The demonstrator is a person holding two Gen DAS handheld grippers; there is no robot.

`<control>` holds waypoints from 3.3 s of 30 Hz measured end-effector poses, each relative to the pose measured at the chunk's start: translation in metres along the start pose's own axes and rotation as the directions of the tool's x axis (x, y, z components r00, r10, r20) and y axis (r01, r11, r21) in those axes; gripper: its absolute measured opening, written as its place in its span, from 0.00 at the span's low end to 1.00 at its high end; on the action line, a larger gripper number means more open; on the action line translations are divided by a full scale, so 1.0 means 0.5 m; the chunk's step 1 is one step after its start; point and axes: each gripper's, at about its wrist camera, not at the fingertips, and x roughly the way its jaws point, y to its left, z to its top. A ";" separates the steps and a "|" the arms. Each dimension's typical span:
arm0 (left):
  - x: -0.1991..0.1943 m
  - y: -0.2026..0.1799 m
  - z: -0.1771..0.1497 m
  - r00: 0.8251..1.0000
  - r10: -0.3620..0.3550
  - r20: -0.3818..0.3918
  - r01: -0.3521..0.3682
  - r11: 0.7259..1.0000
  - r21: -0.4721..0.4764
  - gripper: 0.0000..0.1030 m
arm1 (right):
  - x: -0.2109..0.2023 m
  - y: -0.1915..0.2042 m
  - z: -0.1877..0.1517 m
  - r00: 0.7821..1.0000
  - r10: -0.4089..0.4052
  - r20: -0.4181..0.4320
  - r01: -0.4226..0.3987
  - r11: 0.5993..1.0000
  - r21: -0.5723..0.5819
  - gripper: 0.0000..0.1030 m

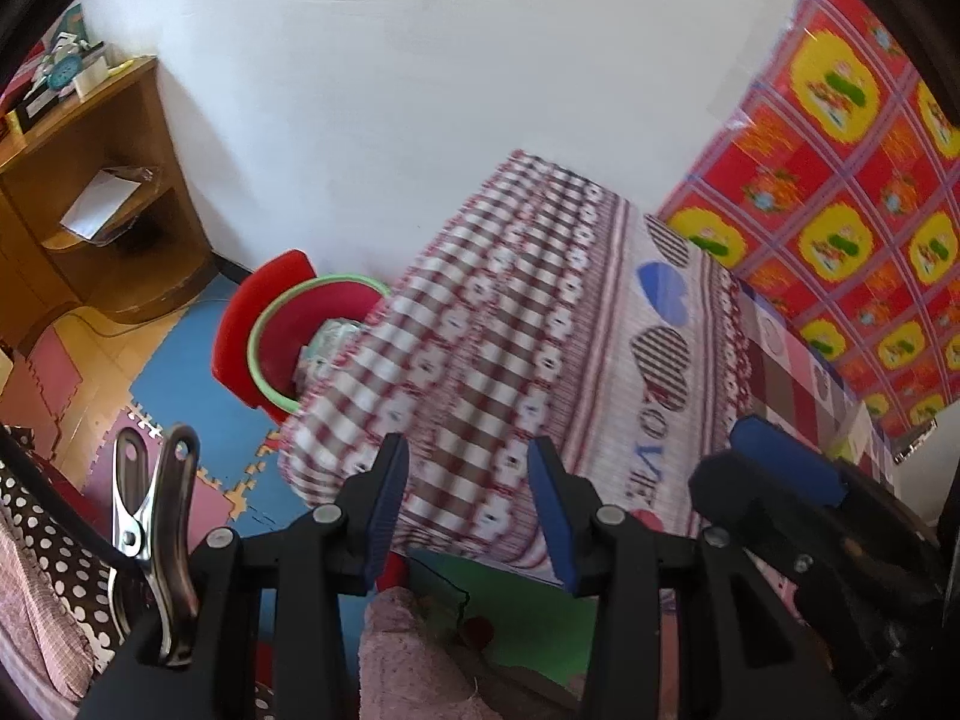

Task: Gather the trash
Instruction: 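Move both open tools away from the bucket back over the bed, then move both tools toward the white-and-green selfie stick box on the bed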

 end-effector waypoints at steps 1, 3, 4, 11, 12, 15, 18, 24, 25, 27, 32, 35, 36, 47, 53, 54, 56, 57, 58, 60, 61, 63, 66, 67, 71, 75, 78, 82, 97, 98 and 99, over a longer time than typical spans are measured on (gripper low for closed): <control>0.001 -0.009 -0.005 1.000 -0.005 -0.003 0.005 1.000 0.001 0.42 | -0.006 -0.007 -0.004 1.000 -0.004 0.002 0.004 1.000 0.005 0.56; 0.003 -0.029 -0.014 1.000 -0.013 -0.010 0.013 1.000 -0.002 0.42 | -0.021 -0.026 -0.013 1.000 -0.013 0.009 0.013 1.000 0.018 0.56; 0.005 -0.037 -0.017 1.000 -0.015 -0.013 0.015 1.000 -0.001 0.42 | -0.026 -0.030 -0.017 1.000 -0.018 0.010 0.018 1.000 0.020 0.56; 0.002 -0.094 -0.029 0.999 -0.032 -0.033 0.033 0.999 0.016 0.42 | -0.072 -0.075 -0.036 0.998 -0.046 0.032 0.044 0.998 0.046 0.56; 0.000 -0.102 -0.029 0.999 -0.034 -0.034 0.035 0.999 0.022 0.42 | -0.080 -0.082 -0.037 0.998 -0.050 0.037 0.048 0.997 0.053 0.56; -0.003 -0.125 -0.024 0.998 -0.042 -0.039 0.044 0.998 0.046 0.42 | -0.097 -0.096 -0.040 0.997 -0.064 0.047 0.060 0.996 0.070 0.56; -0.003 -0.146 -0.017 0.998 -0.049 -0.043 0.052 0.996 0.069 0.42 | -0.111 -0.111 -0.041 0.995 -0.082 0.056 0.077 0.994 0.083 0.56; 0.008 -0.181 0.003 0.995 -0.076 -0.057 0.082 0.990 0.115 0.42 | -0.134 -0.140 -0.036 0.989 -0.133 0.066 0.124 0.984 0.129 0.56; 0.008 -0.188 0.006 0.995 -0.083 -0.053 0.090 0.988 0.128 0.42 | -0.137 -0.146 -0.035 0.988 -0.139 0.067 0.129 0.982 0.138 0.56; 0.010 -0.202 0.012 0.995 -0.089 -0.048 0.096 0.983 0.158 0.42 | -0.143 -0.157 -0.030 0.986 -0.153 0.070 0.141 0.979 0.150 0.56; 0.024 -0.221 0.028 0.991 -0.116 -0.069 0.126 0.975 0.180 0.42 | -0.148 -0.179 -0.024 0.979 -0.186 0.078 0.169 0.968 0.186 0.56; 0.033 -0.227 0.037 0.988 -0.134 -0.077 0.146 0.972 0.186 0.42 | -0.149 -0.190 -0.022 0.975 -0.205 0.082 0.185 0.961 0.204 0.56; 0.035 -0.230 0.040 0.987 -0.140 -0.079 0.153 0.970 0.189 0.42 | -0.151 -0.194 -0.020 0.973 -0.214 0.085 0.193 0.959 0.210 0.56; 0.083 -0.272 0.061 0.977 -0.170 -0.125 0.195 0.954 0.229 0.42 | -0.161 -0.246 -0.026 0.958 -0.269 0.098 0.233 0.932 0.278 0.56; 0.097 -0.310 0.064 0.975 -0.171 -0.138 0.201 0.949 0.243 0.42 | -0.176 -0.279 -0.035 0.956 -0.276 0.103 0.234 0.924 0.304 0.56; 0.099 -0.319 0.063 0.975 -0.172 -0.140 0.202 0.948 0.246 0.42 | -0.179 -0.284 -0.036 0.955 -0.278 0.103 0.235 0.923 0.305 0.56; 0.100 -0.332 0.060 0.975 -0.173 -0.142 0.204 0.947 0.247 0.42 | -0.186 -0.297 -0.038 0.955 -0.277 0.102 0.234 0.922 0.309 0.56; 0.101 -0.340 0.056 0.974 -0.174 -0.143 0.205 0.947 0.247 0.42 | -0.189 -0.306 -0.041 0.956 -0.275 0.101 0.232 0.922 0.311 0.56; 0.102 -0.346 0.054 0.975 -0.172 -0.143 0.203 0.948 0.247 0.42 | -0.193 -0.314 -0.043 0.957 -0.272 0.100 0.230 0.921 0.313 0.56; 0.102 -0.360 0.050 0.975 -0.168 -0.144 0.198 0.951 0.237 0.42 | -0.199 -0.331 -0.047 0.958 -0.271 0.092 0.230 0.920 0.316 0.56; 0.103 -0.369 0.047 0.974 -0.172 -0.146 0.203 0.951 0.234 0.42 | -0.204 -0.342 -0.050 0.959 -0.270 0.086 0.230 0.919 0.320 0.56; 0.106 -0.389 0.039 0.976 -0.162 -0.148 0.194 0.952 0.237 0.42 | -0.214 -0.362 -0.054 0.961 -0.265 0.080 0.227 0.920 0.319 0.56; 0.110 -0.410 0.029 0.975 -0.162 -0.153 0.193 0.956 0.219 0.42 | -0.229 -0.389 -0.058 0.963 -0.262 0.069 0.229 0.923 0.310 0.56; 0.113 -0.422 0.024 0.975 -0.160 -0.156 0.192 0.957 0.215 0.42 | -0.234 -0.398 -0.059 0.963 -0.260 0.066 0.228 0.924 0.307 0.56; 0.119 -0.455 0.010 0.975 -0.155 -0.160 0.186 0.961 0.206 0.42 | -0.258 -0.433 -0.064 0.965 -0.256 0.059 0.228 0.927 0.298 0.56; 0.126 -0.490 0.000 0.975 -0.151 -0.164 0.182 0.963 0.198 0.42 | -0.280 -0.466 -0.069 0.966 -0.253 0.055 0.227 0.928 0.294 0.56; 0.132 -0.523 -0.008 0.974 -0.151 -0.167 0.183 0.963 0.198 0.42 | -0.300 -0.494 -0.071 0.966 -0.252 0.055 0.226 0.930 0.288 0.56; 0.141 -0.564 -0.017 0.973 -0.153 -0.172 0.187 0.961 0.202 0.42 | -0.318 -0.527 -0.074 0.966 -0.253 0.054 0.228 0.932 0.282 0.56; 0.168 -0.703 -0.051 0.969 -0.146 -0.198 0.192 0.953 0.234 0.42 | -0.400 -0.674 -0.079 0.956 -0.286 0.060 0.257 0.921 0.294 0.56; 0.170 -0.708 -0.052 0.969 -0.145 -0.200 0.191 0.953 0.235 0.42 | -0.404 -0.683 -0.080 0.955 -0.290 0.059 0.261 0.919 0.295 0.56; 0.172 -0.714 -0.054 0.969 -0.144 -0.203 0.191 0.953 0.235 0.42 | -0.410 -0.695 -0.081 0.954 -0.295 0.057 0.266 0.917 0.298 0.56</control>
